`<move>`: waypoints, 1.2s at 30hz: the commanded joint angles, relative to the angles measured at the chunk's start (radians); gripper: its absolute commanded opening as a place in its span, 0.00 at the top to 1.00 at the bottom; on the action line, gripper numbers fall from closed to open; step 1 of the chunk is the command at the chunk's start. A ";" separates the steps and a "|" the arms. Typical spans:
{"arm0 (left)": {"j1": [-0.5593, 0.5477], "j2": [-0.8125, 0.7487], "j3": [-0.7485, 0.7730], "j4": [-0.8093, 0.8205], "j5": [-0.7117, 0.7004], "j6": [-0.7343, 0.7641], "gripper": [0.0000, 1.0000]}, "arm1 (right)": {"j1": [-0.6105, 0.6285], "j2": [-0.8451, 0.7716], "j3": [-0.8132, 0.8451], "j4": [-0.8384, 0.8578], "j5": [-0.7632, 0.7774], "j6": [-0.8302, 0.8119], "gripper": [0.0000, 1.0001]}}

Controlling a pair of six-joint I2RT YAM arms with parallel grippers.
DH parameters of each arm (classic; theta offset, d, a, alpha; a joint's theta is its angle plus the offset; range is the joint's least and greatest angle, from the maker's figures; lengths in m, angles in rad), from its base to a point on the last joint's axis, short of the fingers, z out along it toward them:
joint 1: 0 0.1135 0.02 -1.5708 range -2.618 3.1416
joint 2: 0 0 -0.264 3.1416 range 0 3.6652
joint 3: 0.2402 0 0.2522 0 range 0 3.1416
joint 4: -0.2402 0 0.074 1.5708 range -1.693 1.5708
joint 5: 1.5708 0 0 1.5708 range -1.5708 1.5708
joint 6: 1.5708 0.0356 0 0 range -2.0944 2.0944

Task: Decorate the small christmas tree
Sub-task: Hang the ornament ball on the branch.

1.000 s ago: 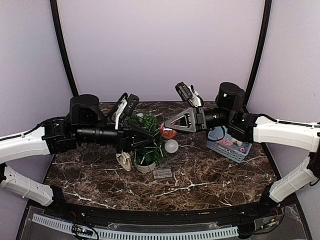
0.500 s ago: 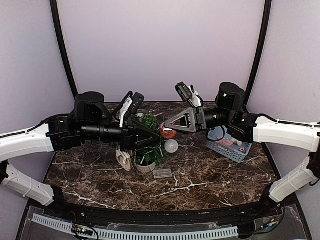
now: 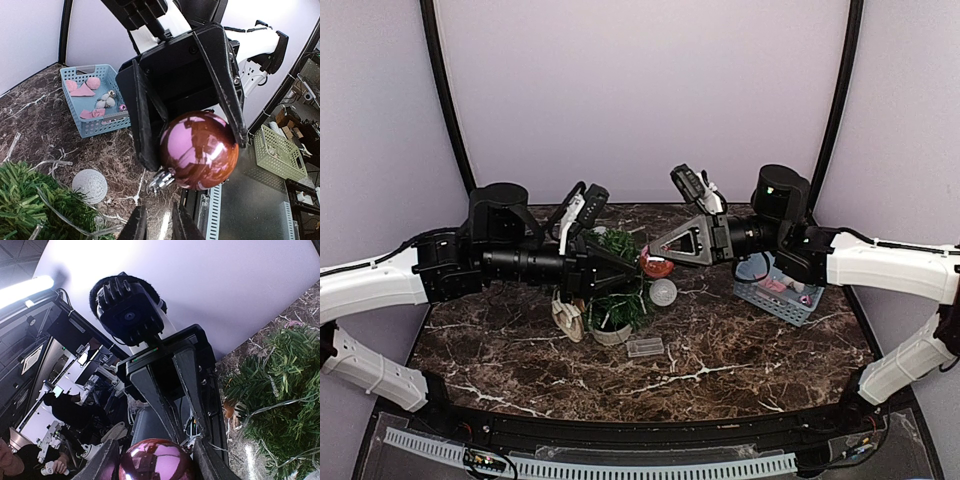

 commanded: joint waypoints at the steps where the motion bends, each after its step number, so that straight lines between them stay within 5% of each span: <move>1: -0.004 0.005 0.028 0.035 -0.004 0.002 0.78 | 0.012 -0.031 -0.007 0.035 -0.014 0.004 0.57; 14: -0.004 -0.006 0.016 0.038 -0.044 0.001 0.77 | 0.016 -0.029 -0.010 0.054 -0.023 0.020 0.57; 36: -0.004 -0.023 -0.004 0.029 -0.016 -0.014 1.00 | 0.018 -0.022 -0.021 0.005 0.007 -0.010 0.57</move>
